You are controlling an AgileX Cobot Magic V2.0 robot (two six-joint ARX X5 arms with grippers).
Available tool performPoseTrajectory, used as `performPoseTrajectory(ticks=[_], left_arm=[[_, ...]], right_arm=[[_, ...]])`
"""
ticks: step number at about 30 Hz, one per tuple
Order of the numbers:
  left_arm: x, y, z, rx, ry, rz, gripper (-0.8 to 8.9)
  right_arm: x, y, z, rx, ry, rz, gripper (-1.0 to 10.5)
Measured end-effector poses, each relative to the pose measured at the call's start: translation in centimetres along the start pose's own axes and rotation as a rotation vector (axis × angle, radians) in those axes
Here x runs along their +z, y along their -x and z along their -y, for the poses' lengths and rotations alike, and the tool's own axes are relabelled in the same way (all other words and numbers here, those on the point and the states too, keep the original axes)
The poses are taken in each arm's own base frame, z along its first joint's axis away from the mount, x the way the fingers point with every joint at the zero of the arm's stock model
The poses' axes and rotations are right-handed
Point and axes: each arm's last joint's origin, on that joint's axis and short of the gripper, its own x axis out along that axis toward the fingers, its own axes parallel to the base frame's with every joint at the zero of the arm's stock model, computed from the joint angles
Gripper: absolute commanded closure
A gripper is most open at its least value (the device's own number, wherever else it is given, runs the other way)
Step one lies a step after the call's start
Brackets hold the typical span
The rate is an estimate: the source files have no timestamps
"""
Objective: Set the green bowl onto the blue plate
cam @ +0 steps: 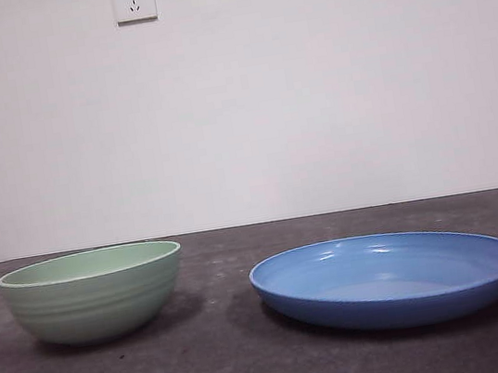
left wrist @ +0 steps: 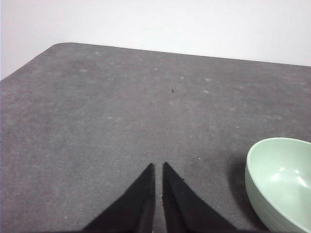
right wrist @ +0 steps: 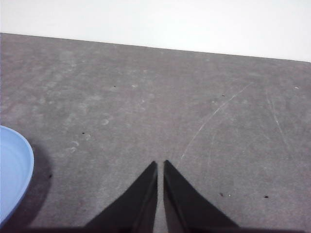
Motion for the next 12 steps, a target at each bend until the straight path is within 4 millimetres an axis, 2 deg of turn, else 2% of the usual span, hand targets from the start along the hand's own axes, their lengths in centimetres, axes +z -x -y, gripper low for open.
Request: performPoseTrajectory(ticks=[6, 12], left_arm=[[0.02, 0.0, 0.0, -0.001, 0.007, 0.001, 7.9], [0.36, 0.0, 0.13, -0.036, 0.055, 0.031, 7.97]], right_arm=[[0.09, 0.0, -0.04, 0.015, -0.017, 0.009, 9.3], [0.32, 0.06, -0.31, 0.112, -0.111, 0.02, 9.3]])
